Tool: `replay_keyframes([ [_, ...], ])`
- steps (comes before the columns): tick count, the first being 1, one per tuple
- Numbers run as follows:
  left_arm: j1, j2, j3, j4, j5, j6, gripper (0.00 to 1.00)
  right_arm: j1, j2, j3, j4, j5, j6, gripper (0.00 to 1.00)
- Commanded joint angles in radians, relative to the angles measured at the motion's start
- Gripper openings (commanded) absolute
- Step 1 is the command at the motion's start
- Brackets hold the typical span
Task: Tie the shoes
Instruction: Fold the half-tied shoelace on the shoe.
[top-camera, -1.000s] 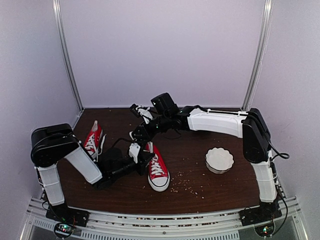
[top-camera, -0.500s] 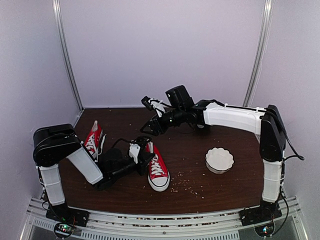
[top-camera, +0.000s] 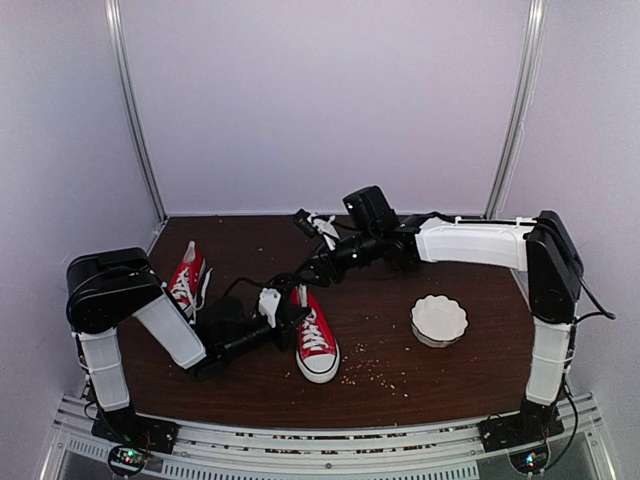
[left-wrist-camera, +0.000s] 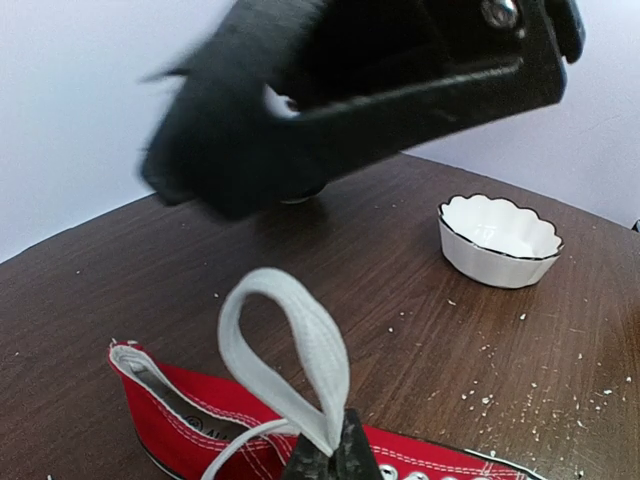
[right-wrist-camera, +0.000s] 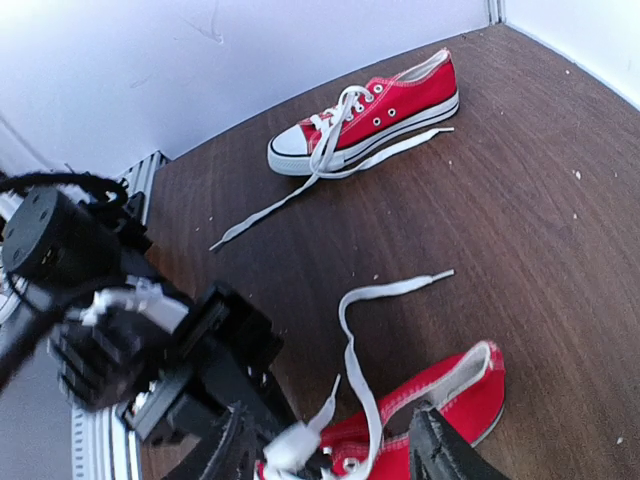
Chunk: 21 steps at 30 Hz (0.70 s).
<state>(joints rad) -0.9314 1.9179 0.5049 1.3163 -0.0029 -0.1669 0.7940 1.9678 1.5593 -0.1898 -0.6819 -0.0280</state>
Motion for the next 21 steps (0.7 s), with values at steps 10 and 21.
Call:
replay_keyframes([
  [10,0.018,0.001,0.016,0.055,0.039,-0.005,0.00,-0.037,-0.033,-0.068,-0.027,-0.319,-0.358,0.55],
  [21,0.019,-0.001,0.035,0.033,0.047,0.001,0.00,-0.038,0.087,0.054,-0.177,-0.395,-0.482,0.49],
])
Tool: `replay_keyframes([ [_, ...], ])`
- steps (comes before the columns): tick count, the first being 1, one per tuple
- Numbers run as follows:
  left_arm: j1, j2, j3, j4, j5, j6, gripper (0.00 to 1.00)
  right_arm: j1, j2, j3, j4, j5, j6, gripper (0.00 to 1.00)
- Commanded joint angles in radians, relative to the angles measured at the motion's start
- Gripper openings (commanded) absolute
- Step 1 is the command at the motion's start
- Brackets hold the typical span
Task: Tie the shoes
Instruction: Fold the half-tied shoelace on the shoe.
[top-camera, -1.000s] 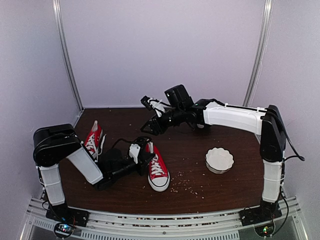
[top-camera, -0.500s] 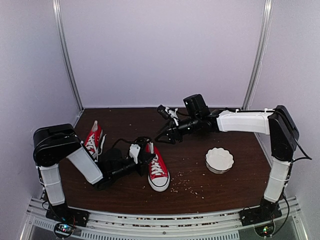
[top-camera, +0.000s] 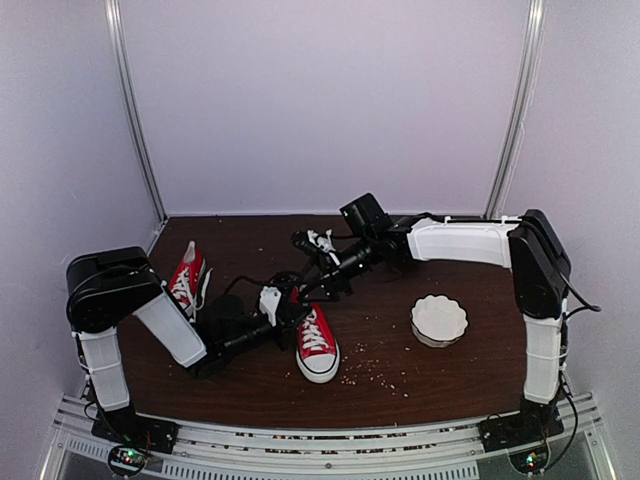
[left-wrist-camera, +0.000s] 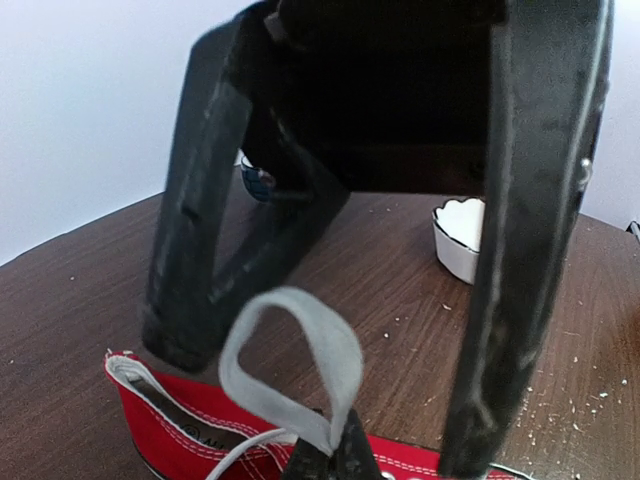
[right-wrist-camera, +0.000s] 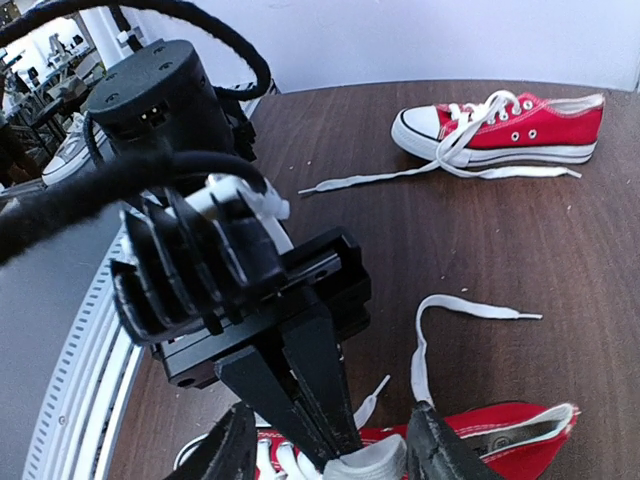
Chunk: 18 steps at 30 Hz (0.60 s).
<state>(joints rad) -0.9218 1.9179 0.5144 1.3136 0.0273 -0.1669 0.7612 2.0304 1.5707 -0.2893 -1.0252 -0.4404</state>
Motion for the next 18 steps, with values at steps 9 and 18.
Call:
replay_keyframes([
  [9,0.009,0.000,0.027,0.035,0.023,0.003,0.00,-0.016,0.038,0.049,-0.088,-0.050,-0.070,0.31],
  [18,0.009,0.000,0.015,0.061,0.035,0.017,0.00,-0.053,0.002,-0.019,0.102,-0.073,0.027,0.55],
])
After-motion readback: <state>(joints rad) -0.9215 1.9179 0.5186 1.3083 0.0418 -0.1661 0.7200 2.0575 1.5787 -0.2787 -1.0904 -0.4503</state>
